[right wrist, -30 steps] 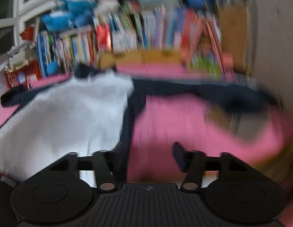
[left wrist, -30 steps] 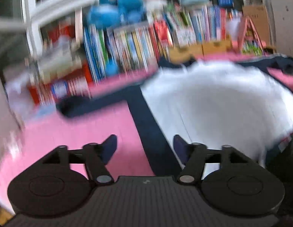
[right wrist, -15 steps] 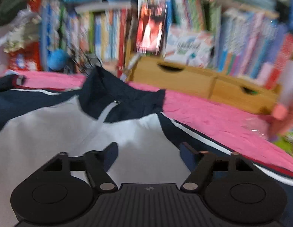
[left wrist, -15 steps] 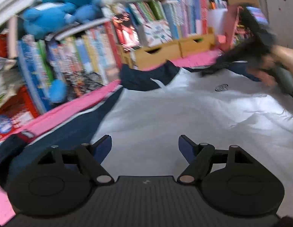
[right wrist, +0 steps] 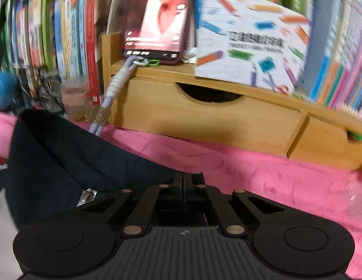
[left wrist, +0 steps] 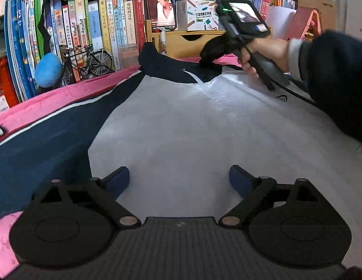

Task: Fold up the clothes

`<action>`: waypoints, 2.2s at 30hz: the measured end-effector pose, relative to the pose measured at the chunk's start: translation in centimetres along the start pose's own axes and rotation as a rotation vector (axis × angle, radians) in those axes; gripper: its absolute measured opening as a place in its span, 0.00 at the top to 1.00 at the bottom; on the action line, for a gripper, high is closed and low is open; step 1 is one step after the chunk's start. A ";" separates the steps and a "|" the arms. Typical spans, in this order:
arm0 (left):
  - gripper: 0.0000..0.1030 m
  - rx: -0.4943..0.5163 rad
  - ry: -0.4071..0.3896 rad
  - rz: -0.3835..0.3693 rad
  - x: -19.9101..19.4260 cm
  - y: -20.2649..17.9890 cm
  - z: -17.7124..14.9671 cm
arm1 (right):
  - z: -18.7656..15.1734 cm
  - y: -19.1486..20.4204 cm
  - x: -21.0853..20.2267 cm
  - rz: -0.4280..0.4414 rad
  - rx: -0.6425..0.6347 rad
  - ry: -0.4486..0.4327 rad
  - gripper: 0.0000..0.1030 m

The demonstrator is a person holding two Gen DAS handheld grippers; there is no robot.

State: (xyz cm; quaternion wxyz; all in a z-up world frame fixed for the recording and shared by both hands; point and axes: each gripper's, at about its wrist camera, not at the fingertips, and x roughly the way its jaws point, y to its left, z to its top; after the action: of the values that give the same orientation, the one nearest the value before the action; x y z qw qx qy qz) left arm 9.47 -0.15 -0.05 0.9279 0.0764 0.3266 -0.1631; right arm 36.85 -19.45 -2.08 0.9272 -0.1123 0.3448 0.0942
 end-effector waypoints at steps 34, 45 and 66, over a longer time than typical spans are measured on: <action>0.06 -0.180 0.112 0.850 -5.0 28.5 -2.8 | -2.4 14.9 -2.5 0.008 0.082 -0.037 0.00; 0.00 -0.125 -0.077 0.682 -10.1 25.0 -1.8 | -2.3 14.9 -2.4 0.010 0.084 -0.038 0.00; 0.23 -0.498 0.047 1.004 -13.9 37.3 1.1 | -2.2 14.9 -2.5 0.020 0.084 -0.037 0.00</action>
State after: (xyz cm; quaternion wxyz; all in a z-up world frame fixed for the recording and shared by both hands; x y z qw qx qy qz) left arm 13.09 37.95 10.92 0.8740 0.0047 0.2995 0.3825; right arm 29.86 -6.01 -4.15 0.9363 -0.0681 0.3323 0.0911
